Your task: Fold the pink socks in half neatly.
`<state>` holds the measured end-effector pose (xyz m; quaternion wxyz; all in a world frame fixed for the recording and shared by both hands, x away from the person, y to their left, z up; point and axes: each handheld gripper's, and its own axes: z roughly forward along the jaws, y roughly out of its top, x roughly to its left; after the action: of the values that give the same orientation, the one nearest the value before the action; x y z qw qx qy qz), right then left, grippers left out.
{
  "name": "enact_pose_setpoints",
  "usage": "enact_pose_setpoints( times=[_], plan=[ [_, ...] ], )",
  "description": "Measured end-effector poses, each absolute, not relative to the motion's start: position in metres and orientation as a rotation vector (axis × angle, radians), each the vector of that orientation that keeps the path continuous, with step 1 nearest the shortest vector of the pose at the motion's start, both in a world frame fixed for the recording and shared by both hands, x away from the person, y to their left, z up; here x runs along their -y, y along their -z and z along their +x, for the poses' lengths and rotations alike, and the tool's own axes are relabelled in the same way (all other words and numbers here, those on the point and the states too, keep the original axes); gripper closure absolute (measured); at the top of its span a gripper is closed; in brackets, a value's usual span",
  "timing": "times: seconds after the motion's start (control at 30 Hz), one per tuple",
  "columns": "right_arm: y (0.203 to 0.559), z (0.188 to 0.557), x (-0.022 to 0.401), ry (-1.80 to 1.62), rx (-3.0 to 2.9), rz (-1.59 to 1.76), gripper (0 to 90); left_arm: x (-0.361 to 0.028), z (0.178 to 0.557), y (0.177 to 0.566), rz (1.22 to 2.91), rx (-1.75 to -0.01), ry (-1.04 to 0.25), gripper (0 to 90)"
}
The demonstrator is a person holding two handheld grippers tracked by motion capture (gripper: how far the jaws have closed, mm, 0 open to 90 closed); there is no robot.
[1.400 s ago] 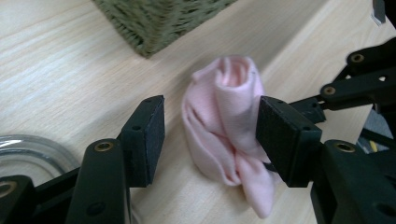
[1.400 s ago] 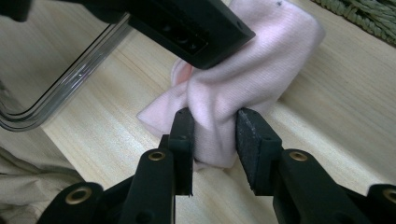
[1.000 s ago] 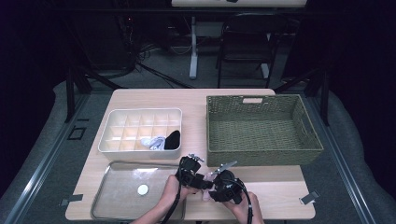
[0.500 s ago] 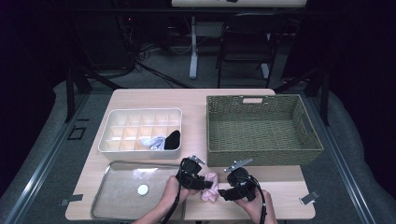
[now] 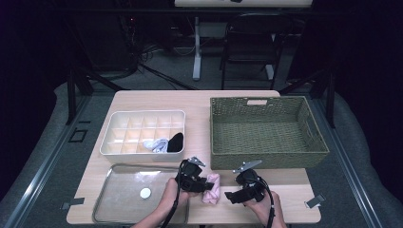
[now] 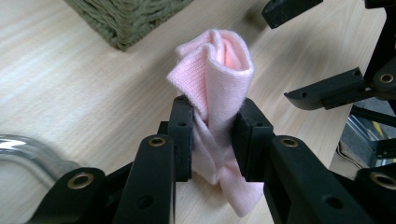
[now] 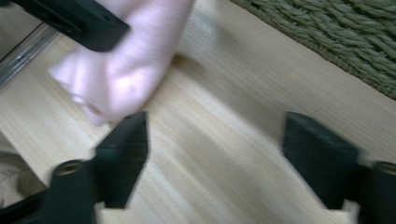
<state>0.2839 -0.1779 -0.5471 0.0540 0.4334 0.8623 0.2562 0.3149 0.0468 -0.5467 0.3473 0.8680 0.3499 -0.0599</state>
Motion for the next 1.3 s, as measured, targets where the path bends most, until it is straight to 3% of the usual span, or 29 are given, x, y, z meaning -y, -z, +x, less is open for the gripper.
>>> enact_pose_setpoints(
  times=[0.37, 1.3],
  plan=[
    [0.548, 0.286, 0.182, -0.784, -2.612, 1.318, 15.4, -0.066, 0.309, 0.532, 2.214, -0.902, 0.14, 70.9],
    [0.548, 0.284, 0.18, -0.821, -2.591, 1.319, 13.5, -0.139, 0.305, 0.5, 2.138, -0.989, -0.044, 70.6]
  ],
)
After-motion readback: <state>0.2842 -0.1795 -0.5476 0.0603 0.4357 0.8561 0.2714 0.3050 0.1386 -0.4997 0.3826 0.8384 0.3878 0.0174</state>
